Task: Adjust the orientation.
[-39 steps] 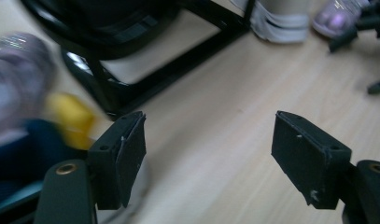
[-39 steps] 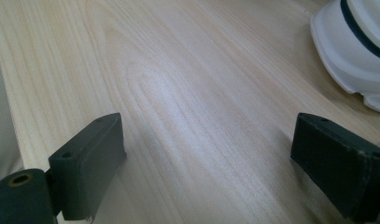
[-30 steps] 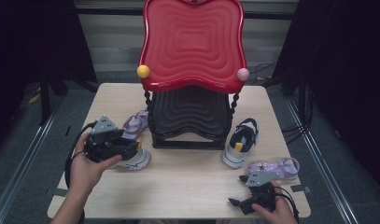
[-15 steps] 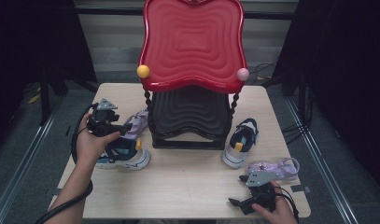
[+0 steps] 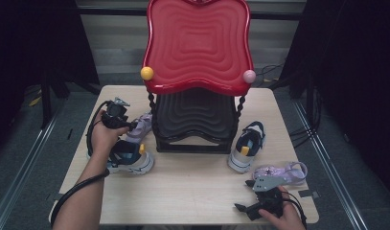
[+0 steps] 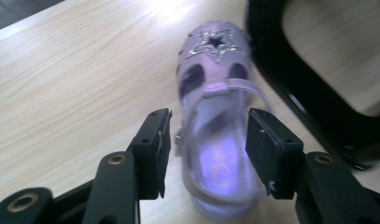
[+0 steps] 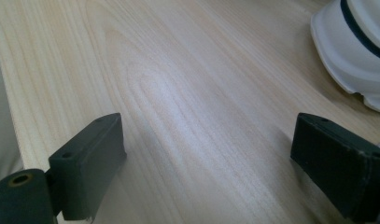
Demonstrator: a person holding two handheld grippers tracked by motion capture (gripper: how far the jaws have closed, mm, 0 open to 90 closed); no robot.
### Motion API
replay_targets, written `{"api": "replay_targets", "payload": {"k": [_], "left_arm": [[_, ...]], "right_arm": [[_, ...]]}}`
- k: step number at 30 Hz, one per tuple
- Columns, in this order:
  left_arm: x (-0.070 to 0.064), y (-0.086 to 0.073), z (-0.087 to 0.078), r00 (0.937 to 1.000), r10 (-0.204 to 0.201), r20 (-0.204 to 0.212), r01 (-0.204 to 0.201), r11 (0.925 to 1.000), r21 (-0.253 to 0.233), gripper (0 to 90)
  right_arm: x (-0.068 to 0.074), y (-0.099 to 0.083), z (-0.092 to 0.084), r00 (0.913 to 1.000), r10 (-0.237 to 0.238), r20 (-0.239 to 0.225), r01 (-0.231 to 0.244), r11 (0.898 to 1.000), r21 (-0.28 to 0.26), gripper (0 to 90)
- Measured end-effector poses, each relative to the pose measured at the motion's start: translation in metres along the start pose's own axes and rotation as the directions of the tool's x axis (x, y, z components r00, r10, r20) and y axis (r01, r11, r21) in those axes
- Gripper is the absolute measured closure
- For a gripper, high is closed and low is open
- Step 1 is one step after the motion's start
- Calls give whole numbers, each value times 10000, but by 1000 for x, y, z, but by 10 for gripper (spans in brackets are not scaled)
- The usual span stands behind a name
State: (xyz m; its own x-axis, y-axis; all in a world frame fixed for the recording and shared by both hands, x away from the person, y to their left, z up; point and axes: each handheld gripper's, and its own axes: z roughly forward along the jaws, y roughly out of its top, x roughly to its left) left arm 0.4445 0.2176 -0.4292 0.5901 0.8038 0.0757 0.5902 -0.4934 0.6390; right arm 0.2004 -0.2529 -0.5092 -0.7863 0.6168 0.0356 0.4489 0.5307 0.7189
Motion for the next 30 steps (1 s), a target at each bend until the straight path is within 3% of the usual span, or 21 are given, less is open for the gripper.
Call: {"api": "replay_targets", "payload": {"k": [2, 3, 5, 7, 9, 11, 14, 18, 20, 22, 26, 29, 30], "left_arm": [[4, -1, 9, 10000, 30, 28, -31, 9989, 466, 560], [7, -2, 13, 9999, -49, -122, 55, 9990, 443, 560], [13, -5, 22, 9993, -362, -42, 364, 9989, 304, 571], [17, -6, 28, 9994, -321, 85, 319, 9991, 284, 628], [20, -7, 33, 9974, -652, 314, 648, 9978, 161, 637], [20, -5, 37, 9982, -515, 320, 502, 9980, 389, 648], [22, -2, 40, 9970, -544, 545, 525, 9980, 352, 726], [22, 0, 35, 9996, -246, 138, 245, 9997, 96, 783], [20, 3, 26, 9995, -307, -81, 306, 9994, -162, 803], [21, 7, 15, 9993, -382, 36, 383, 9988, -299, 818], [19, 10, -18, 9978, -644, -168, 629, 9951, -763, 819], [17, 6, -47, 9932, -1161, -91, 1137, 9834, -1411, 822], [15, 4, -58, 9939, -1104, -4, 1089, 9806, -1632, 823]], "right_arm": [[0, 0, 0, 10000, -38, -1, 38, 10000, -8, 91], [0, 0, 0, 10000, -43, 0, 43, 10000, -10, 91], [0, 0, 0, 10000, -36, 0, 36, 10000, -9, 91], [0, 0, 0, 10000, -40, -1, 40, 10000, -11, 92], [0, 0, 0, 10000, -38, -1, 38, 10000, -10, 92], [0, 0, 0, 10000, -32, -1, 32, 10000, -12, 92], [0, 0, 0, 10000, -34, -9, 34, 10000, -15, 91], [0, 0, 0, 10000, -21, -15, 21, 10000, -9, 92], [0, 0, 0, 10000, -45, -16, 45, 10000, -10, 91], [0, 0, 0, 10000, -37, -13, 37, 10000, -13, 91], [0, 0, 0, 10000, -23, -12, 23, 10000, -8, 92], [0, 0, 0, 10000, -5, -11, 5, 10000, -4, 91], [0, 0, 0, 10000, -1, -11, 1, 10000, -2, 91]]}}
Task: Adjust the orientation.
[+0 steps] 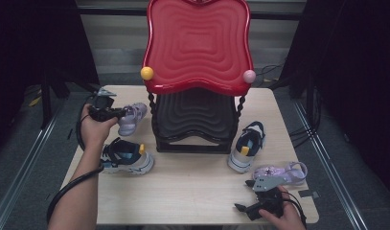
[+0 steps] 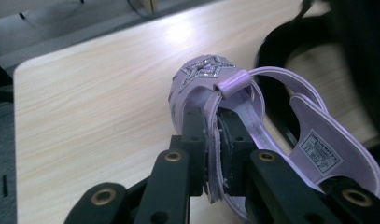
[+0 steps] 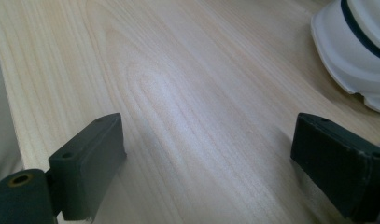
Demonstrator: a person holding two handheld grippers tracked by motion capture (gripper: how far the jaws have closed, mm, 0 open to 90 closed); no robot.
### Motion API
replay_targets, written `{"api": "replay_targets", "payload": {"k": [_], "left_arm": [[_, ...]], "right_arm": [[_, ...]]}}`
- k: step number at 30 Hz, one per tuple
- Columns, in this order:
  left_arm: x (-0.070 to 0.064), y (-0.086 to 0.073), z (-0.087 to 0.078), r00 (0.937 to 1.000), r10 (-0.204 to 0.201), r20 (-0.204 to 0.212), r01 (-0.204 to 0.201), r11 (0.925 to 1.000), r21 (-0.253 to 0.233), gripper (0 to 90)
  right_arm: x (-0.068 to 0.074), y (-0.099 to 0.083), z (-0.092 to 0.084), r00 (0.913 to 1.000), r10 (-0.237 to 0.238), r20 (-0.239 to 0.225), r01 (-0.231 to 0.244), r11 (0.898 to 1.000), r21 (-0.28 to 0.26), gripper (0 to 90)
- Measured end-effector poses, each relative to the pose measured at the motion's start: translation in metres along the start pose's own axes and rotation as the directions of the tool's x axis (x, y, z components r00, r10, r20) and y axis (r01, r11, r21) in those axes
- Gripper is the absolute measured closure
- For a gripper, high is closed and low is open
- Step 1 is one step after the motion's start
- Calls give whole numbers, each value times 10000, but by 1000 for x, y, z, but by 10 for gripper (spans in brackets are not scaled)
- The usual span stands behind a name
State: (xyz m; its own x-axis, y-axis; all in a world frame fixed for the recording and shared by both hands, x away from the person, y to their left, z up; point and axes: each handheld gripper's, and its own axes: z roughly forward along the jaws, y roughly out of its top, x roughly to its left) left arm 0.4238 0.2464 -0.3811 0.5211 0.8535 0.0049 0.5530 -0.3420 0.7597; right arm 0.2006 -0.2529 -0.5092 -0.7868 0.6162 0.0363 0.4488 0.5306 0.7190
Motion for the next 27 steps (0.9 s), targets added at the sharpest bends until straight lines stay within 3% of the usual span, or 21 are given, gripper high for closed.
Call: {"api": "replay_targets", "payload": {"k": [7, 10, 13, 17, 20, 27], "left_arm": [[-17, -15, -60, 9999, 140, 70, -135, 9977, -659, 822], [-24, -25, -77, 9998, 81, 191, -63, 9959, -902, 822], [-33, -35, -94, 9991, 336, 259, -312, 9957, -873, 821], [-45, -51, -108, 9982, 242, 555, -174, 9928, -1188, 822], [-54, -58, -116, 9968, 500, 623, -423, 9919, -1202, 822], [-75, -75, -121, 9924, 647, 1048, -488, 9879, -1475, 822]], "right_arm": [[0, 0, 0, 10000, -23, -7, 23, 10000, 35, 92], [0, 0, 0, 10000, -18, -5, 18, 10000, 36, 91], [0, 0, 0, 10000, -22, -2, 22, 10000, 37, 91], [0, 0, 0, 10000, -23, -1, 23, 10000, 37, 91], [0, 0, 0, 10000, -25, 1, 25, 10000, 35, 91], [0, 0, 0, 10000, 6, 3, -6, 10000, 22, 91]]}}
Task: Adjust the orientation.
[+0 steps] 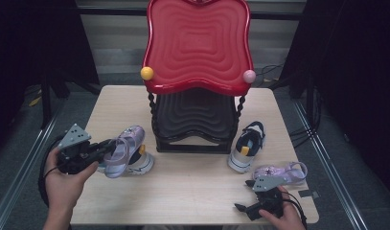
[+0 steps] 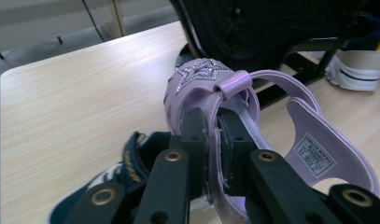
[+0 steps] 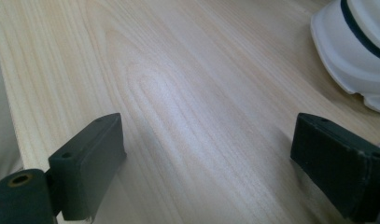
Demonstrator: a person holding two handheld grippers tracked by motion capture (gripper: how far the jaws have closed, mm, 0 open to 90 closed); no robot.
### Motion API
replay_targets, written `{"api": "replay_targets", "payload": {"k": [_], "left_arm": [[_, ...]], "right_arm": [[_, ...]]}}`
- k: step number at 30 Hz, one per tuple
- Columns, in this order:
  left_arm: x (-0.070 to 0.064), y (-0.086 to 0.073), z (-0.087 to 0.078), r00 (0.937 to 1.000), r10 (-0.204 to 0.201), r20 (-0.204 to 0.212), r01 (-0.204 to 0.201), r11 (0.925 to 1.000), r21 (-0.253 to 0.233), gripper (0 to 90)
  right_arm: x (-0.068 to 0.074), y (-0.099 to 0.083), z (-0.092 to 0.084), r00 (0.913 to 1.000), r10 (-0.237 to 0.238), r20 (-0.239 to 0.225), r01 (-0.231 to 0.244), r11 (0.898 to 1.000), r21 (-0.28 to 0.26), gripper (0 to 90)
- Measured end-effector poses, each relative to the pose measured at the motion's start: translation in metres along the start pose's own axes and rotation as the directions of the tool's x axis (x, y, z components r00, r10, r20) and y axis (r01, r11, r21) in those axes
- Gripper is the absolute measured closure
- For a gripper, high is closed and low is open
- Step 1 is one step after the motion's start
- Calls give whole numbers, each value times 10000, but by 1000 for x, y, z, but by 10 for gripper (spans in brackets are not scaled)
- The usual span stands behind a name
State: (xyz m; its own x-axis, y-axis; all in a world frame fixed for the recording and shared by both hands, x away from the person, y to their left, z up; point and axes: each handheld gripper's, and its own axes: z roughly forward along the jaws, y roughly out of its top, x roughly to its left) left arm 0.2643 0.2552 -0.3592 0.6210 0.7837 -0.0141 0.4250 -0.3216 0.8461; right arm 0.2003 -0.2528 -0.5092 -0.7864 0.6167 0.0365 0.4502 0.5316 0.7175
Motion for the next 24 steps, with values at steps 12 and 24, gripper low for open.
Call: {"api": "replay_targets", "payload": {"k": [12, 24], "left_arm": [[-40, -13, 6, 9971, 55, 764, -10, 9983, -590, 822], [-80, 14, 42, 9915, 571, 1168, -466, 9947, -914, 822]], "right_arm": [[0, 0, 0, 10000, 3, 4, -3, 10000, -1, 92], [0, 0, 0, 10000, 1, 5, -1, 10000, 0, 92]]}}
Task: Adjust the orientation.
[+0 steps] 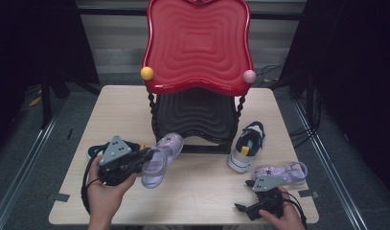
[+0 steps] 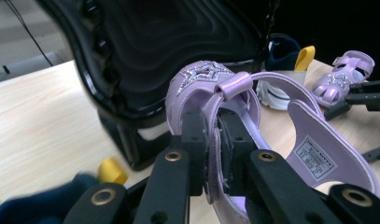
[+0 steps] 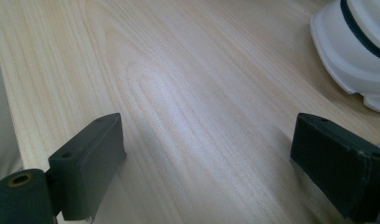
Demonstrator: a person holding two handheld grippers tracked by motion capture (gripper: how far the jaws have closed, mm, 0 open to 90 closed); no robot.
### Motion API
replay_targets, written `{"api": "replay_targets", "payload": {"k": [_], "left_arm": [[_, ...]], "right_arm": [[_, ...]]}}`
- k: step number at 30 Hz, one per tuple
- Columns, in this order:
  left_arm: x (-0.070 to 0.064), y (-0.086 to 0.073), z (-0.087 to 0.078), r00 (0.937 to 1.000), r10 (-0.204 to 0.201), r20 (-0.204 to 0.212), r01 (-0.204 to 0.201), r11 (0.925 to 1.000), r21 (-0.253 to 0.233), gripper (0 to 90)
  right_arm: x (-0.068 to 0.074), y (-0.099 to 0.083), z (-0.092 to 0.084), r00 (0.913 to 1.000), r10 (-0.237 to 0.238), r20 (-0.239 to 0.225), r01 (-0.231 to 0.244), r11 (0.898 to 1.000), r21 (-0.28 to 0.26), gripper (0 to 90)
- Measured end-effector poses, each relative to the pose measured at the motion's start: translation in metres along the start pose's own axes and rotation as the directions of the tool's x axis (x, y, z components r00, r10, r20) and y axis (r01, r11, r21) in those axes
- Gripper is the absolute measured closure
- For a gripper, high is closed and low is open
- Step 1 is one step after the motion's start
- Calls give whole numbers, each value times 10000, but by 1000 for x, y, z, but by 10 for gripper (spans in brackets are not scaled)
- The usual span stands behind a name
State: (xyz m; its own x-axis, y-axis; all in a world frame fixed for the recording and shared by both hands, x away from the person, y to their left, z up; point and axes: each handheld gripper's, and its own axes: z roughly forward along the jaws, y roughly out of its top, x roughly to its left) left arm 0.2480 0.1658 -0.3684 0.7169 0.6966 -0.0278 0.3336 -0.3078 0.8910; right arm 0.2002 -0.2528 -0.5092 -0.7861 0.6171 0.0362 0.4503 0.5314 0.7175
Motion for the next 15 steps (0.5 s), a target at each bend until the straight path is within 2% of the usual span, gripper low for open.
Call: {"api": "replay_targets", "payload": {"k": [2, 9, 10, 15], "left_arm": [[-3, 4, 6, 9999, 66, -121, -66, 10000, -41, 821], [-15, 16, 25, 9985, -238, -485, 211, 9983, -550, 822], [-17, 19, 29, 9978, -162, -642, 124, 9982, -585, 822], [-27, 28, 46, 9915, -486, -1208, 367, 9944, -991, 822]], "right_arm": [[0, 0, 0, 10000, -13, 3, 13, 10000, -3, 92], [0, 0, 0, 10000, -2, 0, 2, 10000, 0, 92], [0, 0, 0, 10000, 1, 0, -1, 10000, -1, 92], [0, 0, 0, 10000, -1, -1, 1, 10000, 0, 92]]}}
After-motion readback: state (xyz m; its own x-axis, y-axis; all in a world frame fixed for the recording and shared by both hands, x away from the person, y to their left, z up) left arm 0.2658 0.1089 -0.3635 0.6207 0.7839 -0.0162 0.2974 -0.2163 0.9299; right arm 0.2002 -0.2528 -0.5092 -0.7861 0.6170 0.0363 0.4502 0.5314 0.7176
